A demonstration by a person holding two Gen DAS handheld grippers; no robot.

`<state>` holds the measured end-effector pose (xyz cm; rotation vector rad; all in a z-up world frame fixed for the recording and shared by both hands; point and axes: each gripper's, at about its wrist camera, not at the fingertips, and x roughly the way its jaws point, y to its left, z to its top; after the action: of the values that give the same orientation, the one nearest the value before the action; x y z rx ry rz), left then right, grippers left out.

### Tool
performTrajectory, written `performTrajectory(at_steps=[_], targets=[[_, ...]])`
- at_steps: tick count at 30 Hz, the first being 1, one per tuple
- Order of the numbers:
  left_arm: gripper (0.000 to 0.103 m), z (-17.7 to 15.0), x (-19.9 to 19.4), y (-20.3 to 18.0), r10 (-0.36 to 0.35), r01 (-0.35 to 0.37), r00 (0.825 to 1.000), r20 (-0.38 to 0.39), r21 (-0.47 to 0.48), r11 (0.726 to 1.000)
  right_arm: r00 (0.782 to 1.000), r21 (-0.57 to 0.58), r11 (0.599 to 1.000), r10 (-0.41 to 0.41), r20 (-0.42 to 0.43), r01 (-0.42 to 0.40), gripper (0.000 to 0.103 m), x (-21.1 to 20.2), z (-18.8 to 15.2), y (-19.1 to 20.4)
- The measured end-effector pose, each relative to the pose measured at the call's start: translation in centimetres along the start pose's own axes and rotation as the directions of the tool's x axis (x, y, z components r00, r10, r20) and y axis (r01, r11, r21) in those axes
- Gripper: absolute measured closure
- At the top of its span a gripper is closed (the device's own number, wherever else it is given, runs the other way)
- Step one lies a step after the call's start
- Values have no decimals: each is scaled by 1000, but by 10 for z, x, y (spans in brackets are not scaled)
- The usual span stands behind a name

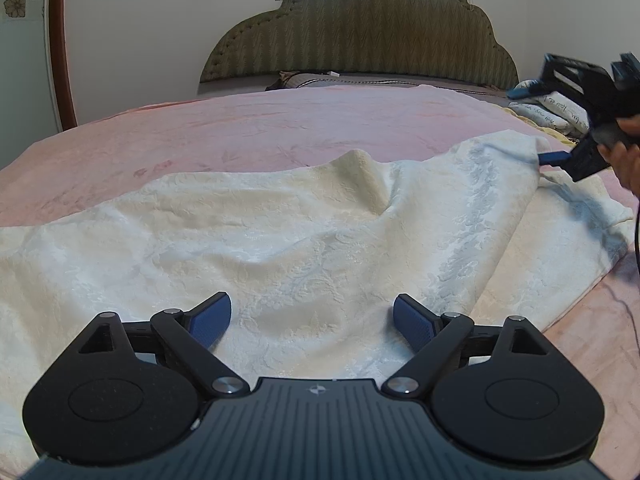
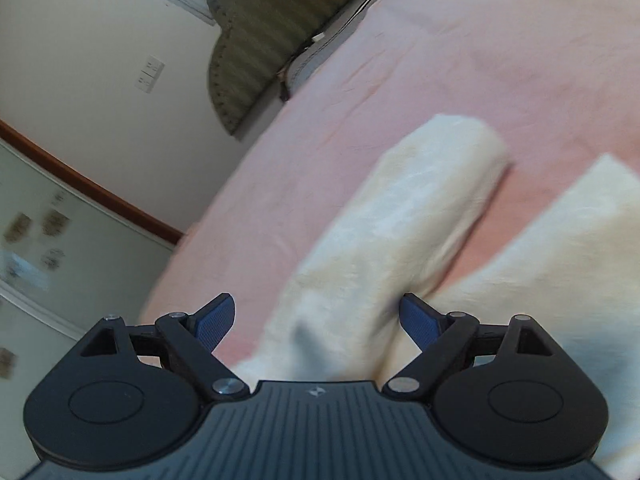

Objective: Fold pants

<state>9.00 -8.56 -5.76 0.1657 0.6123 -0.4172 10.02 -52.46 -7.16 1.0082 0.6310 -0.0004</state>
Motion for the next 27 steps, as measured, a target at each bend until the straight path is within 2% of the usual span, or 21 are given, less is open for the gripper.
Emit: performTrajectory(at_steps=[4,7,8,10,11,12,13,16,19,21,23,25,27], targets=[[11,0,0,1,-9,9,1000,0,-9,1000,997,111,992,-46,-62,53,9,18,19,21],[10,1,1,1,-12,12,1000,-4,-9,1000,999,86,996,33,-24,-31,6,39,36,50],[10,1,1,1,-12,12,1000,-4,-9,1000,999,48,998,48,-11,-48,4,49,40,61],[9,1,1,1,-14,14,1000,-5,-9,1000,998,-146,987,58,-31,-62,2,79,49,82],[9,1,1,1,-16,16,1000,-5,-10,1000,1000,-221,975,19,-21,-23,2,90,49,88],[9,1,1,1,-17,17,1000,-5,-11,1000,999,-247,968,-40,10,41,2,93,47,90],[9,0,1,2,-20,20,1000,-4,-14,1000,997,-244,967,-65,46,75,2,90,46,89],[9,1,1,3,-26,26,1000,-3,-19,999,989,-167,986,29,148,-4,2,45,36,67],[9,1,1,3,-25,25,1000,-3,-19,1000,986,-41,999,29,167,-22,1,-4,18,32],[9,1,1,3,-25,25,1000,-4,-19,1000,995,38,999,-11,101,7,1,-21,7,12],[9,1,2,3,-24,24,1000,-4,-17,1000,1000,95,995,-2,17,0,1,-21,-3,-4],[9,1,2,3,-25,25,1000,-4,-18,1000,999,141,990,26,-35,-21,1,-7,-6,-12],[8,1,1,3,-27,27,1000,-4,-20,999,997,183,983,17,-78,-3,1,18,2,-11]])
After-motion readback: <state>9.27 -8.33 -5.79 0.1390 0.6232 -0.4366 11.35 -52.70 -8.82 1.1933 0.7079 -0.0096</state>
